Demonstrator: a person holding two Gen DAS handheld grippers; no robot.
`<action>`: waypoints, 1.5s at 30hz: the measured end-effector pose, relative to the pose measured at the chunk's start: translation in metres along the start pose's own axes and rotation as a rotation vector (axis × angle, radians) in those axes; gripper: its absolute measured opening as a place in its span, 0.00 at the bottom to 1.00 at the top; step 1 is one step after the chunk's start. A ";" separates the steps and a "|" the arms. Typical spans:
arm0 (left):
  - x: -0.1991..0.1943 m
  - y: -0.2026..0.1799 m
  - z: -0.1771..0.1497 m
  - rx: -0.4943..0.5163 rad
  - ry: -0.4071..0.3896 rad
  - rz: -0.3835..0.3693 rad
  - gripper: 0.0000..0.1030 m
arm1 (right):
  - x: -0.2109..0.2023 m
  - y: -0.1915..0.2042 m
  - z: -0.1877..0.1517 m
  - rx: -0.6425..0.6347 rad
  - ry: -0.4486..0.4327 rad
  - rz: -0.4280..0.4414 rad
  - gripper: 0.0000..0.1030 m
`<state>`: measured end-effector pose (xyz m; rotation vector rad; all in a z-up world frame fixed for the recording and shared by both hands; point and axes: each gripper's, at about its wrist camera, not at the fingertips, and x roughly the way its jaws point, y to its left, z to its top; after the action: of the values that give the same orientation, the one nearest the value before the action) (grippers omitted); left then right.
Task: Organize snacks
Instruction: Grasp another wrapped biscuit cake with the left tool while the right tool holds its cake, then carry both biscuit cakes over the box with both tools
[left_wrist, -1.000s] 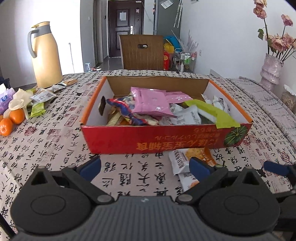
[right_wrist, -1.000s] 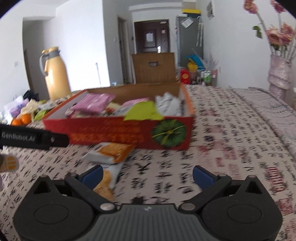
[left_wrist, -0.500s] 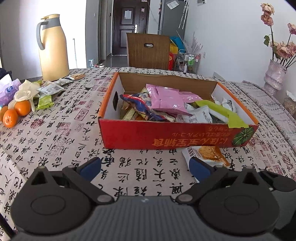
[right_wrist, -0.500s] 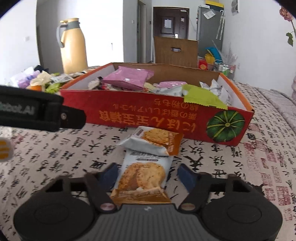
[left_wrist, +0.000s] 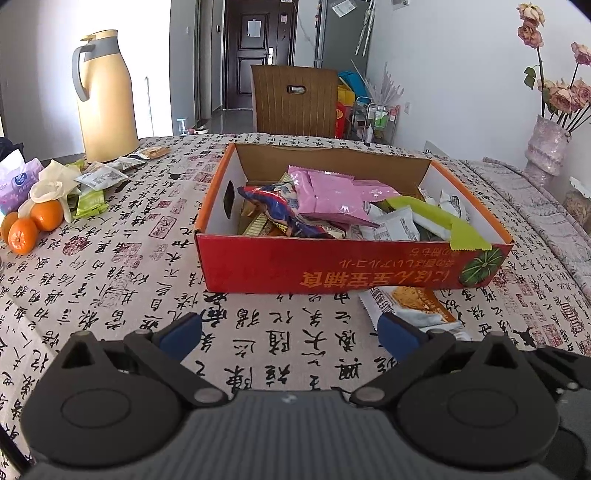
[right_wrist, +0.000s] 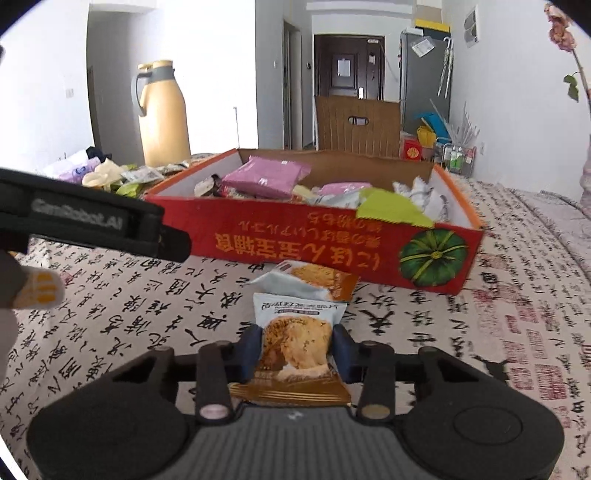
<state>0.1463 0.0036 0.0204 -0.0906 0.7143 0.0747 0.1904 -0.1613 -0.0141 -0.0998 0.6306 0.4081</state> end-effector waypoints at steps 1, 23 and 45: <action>0.001 -0.002 0.000 0.001 0.003 0.000 1.00 | -0.004 -0.003 -0.001 0.002 -0.006 -0.005 0.39; 0.071 -0.096 0.015 0.080 0.144 -0.018 1.00 | -0.037 -0.147 -0.015 0.213 -0.133 -0.210 0.39; 0.075 -0.110 0.006 0.057 0.178 0.048 0.46 | -0.030 -0.150 -0.020 0.179 -0.068 0.006 0.40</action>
<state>0.2171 -0.1022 -0.0181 -0.0258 0.8955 0.0926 0.2176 -0.3131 -0.0170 0.0864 0.5978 0.3577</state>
